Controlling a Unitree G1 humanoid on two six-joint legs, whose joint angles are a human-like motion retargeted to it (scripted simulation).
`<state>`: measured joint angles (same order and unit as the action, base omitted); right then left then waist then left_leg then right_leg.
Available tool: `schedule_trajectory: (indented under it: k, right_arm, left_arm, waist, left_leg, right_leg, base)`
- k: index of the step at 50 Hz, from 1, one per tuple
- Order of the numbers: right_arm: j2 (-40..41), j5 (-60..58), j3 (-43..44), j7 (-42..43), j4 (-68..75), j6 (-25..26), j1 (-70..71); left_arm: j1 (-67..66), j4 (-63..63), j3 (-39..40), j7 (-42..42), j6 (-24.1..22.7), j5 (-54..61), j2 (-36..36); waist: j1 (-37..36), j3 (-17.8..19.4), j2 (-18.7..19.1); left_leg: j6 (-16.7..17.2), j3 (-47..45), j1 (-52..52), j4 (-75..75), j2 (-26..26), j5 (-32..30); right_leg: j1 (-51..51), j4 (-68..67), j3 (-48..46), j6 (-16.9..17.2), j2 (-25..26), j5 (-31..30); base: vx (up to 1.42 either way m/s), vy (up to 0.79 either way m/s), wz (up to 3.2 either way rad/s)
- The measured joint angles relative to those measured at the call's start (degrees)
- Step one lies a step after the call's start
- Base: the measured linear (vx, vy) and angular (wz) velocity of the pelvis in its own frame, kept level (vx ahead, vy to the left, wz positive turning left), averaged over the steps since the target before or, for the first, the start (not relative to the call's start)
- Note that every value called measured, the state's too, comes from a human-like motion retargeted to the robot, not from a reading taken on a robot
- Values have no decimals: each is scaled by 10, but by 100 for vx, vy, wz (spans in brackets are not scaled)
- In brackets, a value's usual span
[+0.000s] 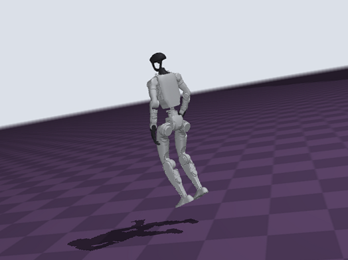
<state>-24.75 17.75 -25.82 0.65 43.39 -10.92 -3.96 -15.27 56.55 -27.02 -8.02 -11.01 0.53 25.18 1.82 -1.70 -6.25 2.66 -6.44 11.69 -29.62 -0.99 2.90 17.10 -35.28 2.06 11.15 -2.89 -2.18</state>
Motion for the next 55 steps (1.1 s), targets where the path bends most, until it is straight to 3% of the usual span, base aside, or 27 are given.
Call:
schedule_trajectory:
  k: [2, 4, 8, 10, 11, 13, 14, 15, 18, 20, 21, 24, 27, 29, 32, 34, 35, 37, 40, 42, 45, 55]
  right_arm:
    - [-2, 7, 7, -4, -3, -1, 2]
    - [-2, 9, 12, -2, -1, -4, 10]
    - [8, -36, 9, 43, 35, -12, 56]
    - [25, -59, 4, 76, 75, -11, 85]
    - [33, -59, 2, 82, 95, -9, 88]
    - [43, -54, 0, 80, 128, -3, 84]
    - [45, -50, 1, 73, 135, 2, 74]
    - [45, -44, 3, 64, 139, 6, 61]
    - [41, -18, 4, 37, 134, 22, 26]
    - [36, -8, 0, 26, 128, 28, 13]
    - [32, -4, -3, 23, 124, 26, 10]
    - [24, 8, -10, 20, 105, 18, 2]
    - [16, 23, -11, 20, 77, 8, 11]
    - [11, 21, -12, 27, 62, -2, 27]
    - [9, -16, -8, 62, 56, -14, 72]
    - [17, -23, 10, 82, 67, -16, 93]
    - [21, -15, 20, 86, 72, -15, 94]
    - [22, 7, 41, 64, 65, -4, 69]
    - [19, 39, 55, 13, 51, 25, 30]
    - [10, 33, 54, -8, 47, 36, 21]
    - [-8, 23, 45, -28, 47, 41, 21]
    - [-51, 60, 32, -108, -37, 38, 46]
  left_arm:
    - [3, 14, 6, 0, 3, 7, -4]
    - [10, 26, 13, 8, 6, 14, -8]
    - [52, 53, 29, 74, 9, 23, -24]
    - [84, 67, 41, 115, 11, 40, -43]
    - [92, 62, 47, 124, 9, 54, -50]
    - [92, 36, 51, 130, 5, 83, -57]
    - [83, 16, 49, 124, 2, 96, -56]
    - [72, -4, 46, 115, 1, 109, -53]
    - [41, -47, 42, 79, -2, 143, -41]
    - [35, -56, 40, 62, -4, 155, -32]
    - [38, -53, 37, 57, -3, 157, -27]
    - [49, -35, 24, 53, 4, 150, -16]
    - [67, -7, 15, 54, 11, 136, -6]
    - [84, 10, 14, 65, 13, 125, 1]
    - [120, 25, 23, 111, 7, 98, 6]
    - [127, 4, 42, 131, -3, 103, 1]
    - [119, -20, 53, 133, -9, 114, -2]
    - [70, -93, 62, 102, -14, 135, -3]
    - [-1, -177, 65, 31, -9, 161, 6]
    - [-24, -203, 61, 2, -7, 157, 27]
    - [-41, -209, 46, -27, -5, 129, 66]
    - [-55, -132, 8, -140, 8, 20, 141]
  waist:
    - [-1, 5, -3]
    - [-3, 17, -8]
    - [-7, 77, -18]
    - [-2, 105, -26]
    - [2, 107, -28]
    - [0, 104, -16]
    - [-1, 97, -9]
    - [-1, 88, -4]
    - [8, 52, 1]
    - [13, 34, 2]
    - [15, 29, 4]
    - [22, 17, 7]
    - [33, 8, 9]
    - [37, 12, 9]
    - [37, 45, 10]
    - [37, 58, 13]
    - [36, 56, 15]
    - [34, 34, 16]
    - [29, -18, 12]
    - [23, -37, 9]
    - [16, -44, -4]
    - [17, -27, -16]
  left_leg:
    - [-11, 8, 2, -17, -7, 39]
    - [-33, 16, 12, -66, -16, 122]
    - [-112, -4, 68, -261, -14, 403]
    - [-142, -22, 104, -327, -10, 471]
    - [-148, -24, 111, -325, -11, 471]
    - [-136, -23, 103, -292, -1, 447]
    - [-117, -16, 91, -251, 0, 401]
    - [-94, -7, 76, -201, -1, 342]
    - [-15, 2, 38, -39, 1, 82]
    - [15, 0, 32, 25, 1, -32]
    - [21, 1, 34, 31, 1, -51]
    - [21, 3, 44, 20, -3, -52]
    - [4, 0, 53, -18, -3, 8]
    - [-21, -5, 70, -93, 2, 117]
    - [-74, -28, 114, -256, 23, 341]
    - [-86, -40, 127, -294, 34, 391]
    - [-87, -41, 121, -281, 34, 388]
    - [-52, -34, 68, -160, 21, 265]
    - [36, -45, -30, 113, 13, -100]
    - [64, -63, -69, 214, 14, -240]
    - [60, -81, -85, 222, 10, -260]
    - [26, -55, -106, 202, -15, -140]
  right_leg:
    - [5, -19, 18, -3, 8, 36]
    - [14, -64, 38, -14, 19, 111]
    - [68, -238, 37, -69, 25, 377]
    - [106, -308, 26, -87, 14, 446]
    - [116, -315, 23, -90, 9, 440]
    - [113, -284, 11, -92, 14, 390]
    - [102, -248, 5, -88, 14, 344]
    - [89, -207, -1, -83, 13, 293]
    - [64, -91, -16, -48, 4, 110]
    - [65, -54, -24, -35, -2, 36]
    - [66, -48, -23, -32, -1, 24]
    - [63, -36, -15, -27, 6, 17]
    - [55, -33, 5, -33, 23, 53]
    - [57, -71, 12, -58, 34, 153]
    - [88, -195, -8, -117, 38, 375]
    - [102, -235, -18, -125, 36, 418]
    - [100, -230, -18, -121, 35, 405]
    - [53, -137, -7, -85, 31, 285]
    - [-22, 65, -30, -10, -2, -39]
    - [-41, 124, -54, 15, -13, -160]
    - [-42, 108, -70, 23, -28, -202]
    - [-28, 45, -67, 7, -42, -96]
  base:
    - [-10, 7, -32]
    - [-12, 7, -31]
    - [-14, 6, -26]
    - [-15, 3, 13]
    - [-12, 2, 32]
    - [-4, 1, 12]
    - [0, 0, 0]
    - [-2, -3, 31]
    - [-1, -4, 48]
    - [-2, -3, 48]
    - [-3, -2, 43]
    - [-4, -2, 42]
    - [-6, -1, 37]
    - [-6, 0, 26]
    - [-2, 0, 6]
    - [1, 3, 29]
    - [6, 3, 40]
    - [11, 3, 38]
    - [16, 2, 26]
    - [15, 3, 19]
    - [11, 4, 17]
    - [3, 5, -2]
